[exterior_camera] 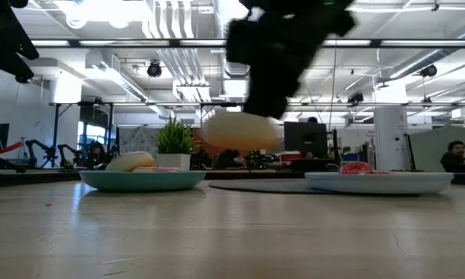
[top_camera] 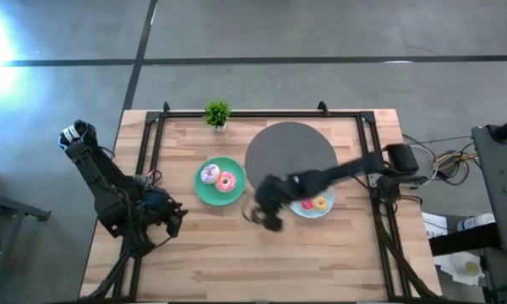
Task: Pick & Place donuts
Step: Put the large black donut on the green plate
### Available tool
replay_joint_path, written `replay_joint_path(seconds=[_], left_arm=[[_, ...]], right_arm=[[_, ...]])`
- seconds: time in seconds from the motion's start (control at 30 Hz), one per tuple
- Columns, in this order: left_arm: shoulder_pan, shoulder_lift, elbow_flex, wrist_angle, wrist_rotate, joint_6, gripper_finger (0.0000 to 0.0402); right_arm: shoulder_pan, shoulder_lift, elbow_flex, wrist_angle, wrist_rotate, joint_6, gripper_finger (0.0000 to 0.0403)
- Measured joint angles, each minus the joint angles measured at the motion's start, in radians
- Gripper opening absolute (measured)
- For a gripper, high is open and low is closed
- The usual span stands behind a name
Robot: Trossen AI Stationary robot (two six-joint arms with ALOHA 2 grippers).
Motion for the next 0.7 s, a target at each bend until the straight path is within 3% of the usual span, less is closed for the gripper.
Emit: replay_joint_path(seconds=[0.17, 0.4, 0.7], left_arm=[[0.0, -0.001, 0.005, 0.001, 0.0, 0.005, 0.0153], [-0.01, 0.0, 0.006, 0.002, 0.011, 0.004, 0.0153], [-0.021, 0.0, 0.003, 0.001, 0.011, 0.004, 0.0153]], right_arm=[[-0.123, 0.167, 0.28, -0.048, -0.007, -0.033, 0.0027], [-0.175, 0.435, 0.669, -0.168, 0.061, -0.107, 0.0027], [-0.18, 0.597, 0.945, -0.302, 0.179, -0.197, 0.0046]])
